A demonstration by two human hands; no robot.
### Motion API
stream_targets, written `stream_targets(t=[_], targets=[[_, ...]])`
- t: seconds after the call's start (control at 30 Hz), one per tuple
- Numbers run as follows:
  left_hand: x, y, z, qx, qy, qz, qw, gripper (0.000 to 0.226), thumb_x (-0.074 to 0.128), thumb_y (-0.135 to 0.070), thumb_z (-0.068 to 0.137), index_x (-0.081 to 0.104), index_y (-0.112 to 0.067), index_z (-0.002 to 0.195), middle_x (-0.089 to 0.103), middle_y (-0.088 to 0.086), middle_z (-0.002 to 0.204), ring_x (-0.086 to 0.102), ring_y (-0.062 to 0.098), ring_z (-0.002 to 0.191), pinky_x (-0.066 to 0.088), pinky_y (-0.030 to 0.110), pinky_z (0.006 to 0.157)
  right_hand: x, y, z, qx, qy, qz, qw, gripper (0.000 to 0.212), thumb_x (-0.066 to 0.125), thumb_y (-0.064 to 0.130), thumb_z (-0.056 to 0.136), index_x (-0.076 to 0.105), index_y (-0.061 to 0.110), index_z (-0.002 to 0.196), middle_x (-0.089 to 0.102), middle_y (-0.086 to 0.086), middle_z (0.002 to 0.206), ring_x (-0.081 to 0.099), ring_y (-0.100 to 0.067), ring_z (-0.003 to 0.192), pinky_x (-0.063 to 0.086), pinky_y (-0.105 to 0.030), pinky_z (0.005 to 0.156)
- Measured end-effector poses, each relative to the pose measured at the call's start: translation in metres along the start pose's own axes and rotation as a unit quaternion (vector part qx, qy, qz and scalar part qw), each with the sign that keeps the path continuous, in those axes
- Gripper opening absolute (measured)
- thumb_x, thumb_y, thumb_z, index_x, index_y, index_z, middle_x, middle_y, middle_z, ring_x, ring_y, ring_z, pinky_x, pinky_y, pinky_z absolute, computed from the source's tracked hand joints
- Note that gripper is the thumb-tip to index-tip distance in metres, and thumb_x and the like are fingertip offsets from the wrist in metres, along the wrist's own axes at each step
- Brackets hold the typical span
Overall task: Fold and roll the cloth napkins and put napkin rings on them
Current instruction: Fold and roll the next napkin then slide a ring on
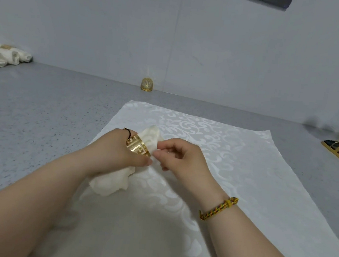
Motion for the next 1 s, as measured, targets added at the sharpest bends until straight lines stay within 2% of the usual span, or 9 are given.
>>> stream_targets(t=[0.2, 0.3, 0.43, 0.5, 0.57, 0.7, 0.83, 0.93, 1.0], targets=[[0.001, 0.000, -0.001, -0.003, 0.006, -0.009, 1.000, 0.021, 0.077, -0.022, 0.069, 0.057, -0.017, 0.073, 0.056, -0.006, 0.061, 0.052, -0.001, 0.047, 0.036, 0.007, 0.042, 0.002, 0.002, -0.001, -0.002, -0.016, -0.012, 1.000, 0.023, 0.069, 0.005, 0.078, 0.056, 0.021, 0.066, 0.052, 0.002, 0.064, 0.046, -0.019, 0.063, 0.042, -0.026, 0.064], [0.002, -0.003, -0.003, -0.002, 0.000, 0.019, 1.000, 0.021, 0.076, -0.025, 0.069, 0.057, -0.017, 0.074, 0.055, -0.006, 0.062, 0.051, 0.002, 0.050, 0.036, 0.008, 0.044, 0.005, 0.005, -0.004, -0.027, 0.007, -0.078, 0.997, 0.029, 0.069, 0.010, 0.079, 0.052, 0.025, 0.061, 0.046, 0.006, 0.072, 0.040, -0.008, 0.060, 0.036, -0.014, 0.062], [0.002, -0.005, -0.005, -0.012, 0.005, 0.046, 0.999, 0.023, 0.076, -0.030, 0.069, 0.056, -0.023, 0.079, 0.056, -0.009, 0.068, 0.051, 0.003, 0.058, 0.038, 0.007, 0.047, 0.002, 0.004, -0.002, -0.021, 0.029, -0.093, 0.995, 0.029, 0.061, 0.010, 0.085, 0.048, 0.022, 0.062, 0.047, 0.003, 0.072, 0.045, -0.002, 0.059, 0.036, -0.010, 0.061], [0.002, -0.004, -0.006, -0.017, 0.023, 0.040, 0.999, 0.023, 0.076, -0.030, 0.069, 0.054, -0.026, 0.077, 0.056, -0.009, 0.068, 0.052, 0.003, 0.057, 0.037, 0.005, 0.046, 0.000, 0.002, -0.001, -0.018, 0.057, -0.092, 0.994, 0.026, 0.056, 0.010, 0.089, 0.045, 0.020, 0.067, 0.055, -0.014, 0.069, 0.056, -0.025, 0.066, 0.044, -0.025, 0.066], [0.000, -0.005, -0.006, -0.035, 0.044, 0.015, 0.998, 0.024, 0.077, -0.032, 0.067, 0.056, -0.024, 0.076, 0.057, -0.009, 0.065, 0.054, 0.000, 0.051, 0.035, 0.006, 0.041, 0.000, 0.003, -0.003, -0.026, 0.067, -0.104, 0.992, 0.025, 0.051, 0.011, 0.092, 0.043, 0.021, 0.070, 0.063, -0.012, 0.063, 0.062, -0.039, 0.077, 0.047, -0.035, 0.069], [-0.006, -0.005, -0.008, -0.074, 0.110, -0.072, 0.989, 0.032, 0.078, -0.031, 0.052, 0.060, -0.017, 0.074, 0.063, -0.004, 0.056, 0.059, 0.009, 0.050, 0.043, 0.016, 0.045, 0.000, 0.006, -0.006, -0.086, 0.044, -0.169, 0.981, 0.027, 0.048, 0.014, 0.094, 0.039, 0.027, 0.071, 0.058, 0.004, 0.064, 0.067, -0.019, 0.061, 0.048, -0.032, 0.064], [-0.006, -0.003, -0.011, -0.096, 0.146, -0.141, 0.974, 0.036, 0.080, -0.018, 0.054, 0.059, -0.011, 0.082, 0.065, 0.001, 0.054, 0.063, 0.016, 0.048, 0.049, 0.021, 0.045, -0.005, 0.005, -0.004, -0.047, 0.052, -0.035, 0.997, 0.022, 0.059, 0.003, 0.085, 0.053, 0.019, 0.072, 0.057, 0.001, 0.067, 0.060, -0.008, 0.048, 0.047, -0.021, 0.060], [-0.002, -0.001, -0.011, -0.106, 0.155, -0.145, 0.971, 0.033, 0.081, -0.016, 0.062, 0.059, -0.012, 0.085, 0.065, -0.001, 0.053, 0.060, 0.013, 0.045, 0.049, 0.020, 0.043, -0.003, 0.001, -0.003, -0.017, 0.111, -0.054, 0.992, 0.026, 0.061, -0.002, 0.082, 0.059, 0.020, 0.070, 0.057, 0.002, 0.065, 0.052, -0.005, 0.057, 0.044, -0.016, 0.060], [-0.002, -0.001, -0.010, -0.105, 0.170, -0.156, 0.967, 0.035, 0.075, -0.019, 0.054, 0.059, -0.011, 0.083, 0.065, 0.000, 0.054, 0.060, 0.013, 0.043, 0.048, 0.020, 0.043, -0.003, 0.000, -0.003, -0.036, 0.101, -0.092, 0.990, 0.025, 0.059, 0.000, 0.084, 0.058, 0.021, 0.071, 0.060, 0.001, 0.070, 0.056, -0.011, 0.067, 0.044, -0.018, 0.067]])
Point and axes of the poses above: each hand's wrist, its own z-axis towards the middle knuckle, its own x-axis out of the palm, y = z × x, the point moved 2 cm from there along z, towards the middle knuckle
